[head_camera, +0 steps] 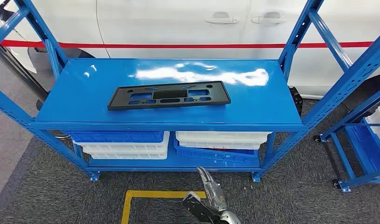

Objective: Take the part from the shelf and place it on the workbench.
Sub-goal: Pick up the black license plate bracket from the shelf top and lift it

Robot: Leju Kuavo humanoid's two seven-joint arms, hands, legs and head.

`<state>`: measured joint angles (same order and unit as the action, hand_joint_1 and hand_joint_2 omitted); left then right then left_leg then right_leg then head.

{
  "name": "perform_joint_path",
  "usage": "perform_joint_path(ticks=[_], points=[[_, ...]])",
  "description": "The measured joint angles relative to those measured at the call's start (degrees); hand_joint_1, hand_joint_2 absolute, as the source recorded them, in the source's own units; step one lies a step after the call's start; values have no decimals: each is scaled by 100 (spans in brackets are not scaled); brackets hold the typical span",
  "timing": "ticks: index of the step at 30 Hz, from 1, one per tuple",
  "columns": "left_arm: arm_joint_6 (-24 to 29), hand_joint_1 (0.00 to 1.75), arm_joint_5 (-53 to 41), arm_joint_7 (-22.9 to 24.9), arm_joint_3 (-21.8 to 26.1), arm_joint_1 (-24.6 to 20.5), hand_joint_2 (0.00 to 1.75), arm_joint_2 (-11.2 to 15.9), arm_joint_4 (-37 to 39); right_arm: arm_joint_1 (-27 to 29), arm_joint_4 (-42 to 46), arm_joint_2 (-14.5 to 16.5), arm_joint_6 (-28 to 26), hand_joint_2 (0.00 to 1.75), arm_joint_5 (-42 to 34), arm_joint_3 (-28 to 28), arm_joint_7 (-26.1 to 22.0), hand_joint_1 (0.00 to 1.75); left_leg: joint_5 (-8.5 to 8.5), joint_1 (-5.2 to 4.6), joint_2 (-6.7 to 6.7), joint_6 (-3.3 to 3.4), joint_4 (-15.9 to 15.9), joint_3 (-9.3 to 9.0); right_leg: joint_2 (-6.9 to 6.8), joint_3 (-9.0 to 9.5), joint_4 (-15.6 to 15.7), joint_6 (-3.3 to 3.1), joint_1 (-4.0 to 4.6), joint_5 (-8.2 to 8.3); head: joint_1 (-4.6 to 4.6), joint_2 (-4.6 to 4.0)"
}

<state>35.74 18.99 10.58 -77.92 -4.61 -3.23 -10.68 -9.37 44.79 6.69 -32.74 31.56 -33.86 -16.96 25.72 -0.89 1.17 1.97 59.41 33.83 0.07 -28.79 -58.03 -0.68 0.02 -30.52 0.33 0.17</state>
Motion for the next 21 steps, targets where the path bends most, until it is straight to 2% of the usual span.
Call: perform_joint_path(ticks=[10, 14, 21], points=[[31, 0, 5, -16, -216, -39, 175, -9, 35, -145, 1215, -13, -253, 175, 1573, 0, 201, 0, 0, 0, 0, 0, 0, 0, 0, 0, 0, 0, 0, 0, 0, -1], [29, 0, 9, -39, -309, -64, 0, -18, 39, -302, 1642, -49, -336, 175, 2296, 0, 416, 0, -1, 0, 0, 2, 0, 0, 0, 0, 0, 1, -1, 1, 0, -1], [-116, 0, 265, -332, -305, -148, 0, -37, 40, -728, 2105, -106, -489, 175, 3548, -14, 881, 0, -3, 0, 0, 4, 1, 0, -1, 2, 0, 3, -1, 2, 0, 0]])
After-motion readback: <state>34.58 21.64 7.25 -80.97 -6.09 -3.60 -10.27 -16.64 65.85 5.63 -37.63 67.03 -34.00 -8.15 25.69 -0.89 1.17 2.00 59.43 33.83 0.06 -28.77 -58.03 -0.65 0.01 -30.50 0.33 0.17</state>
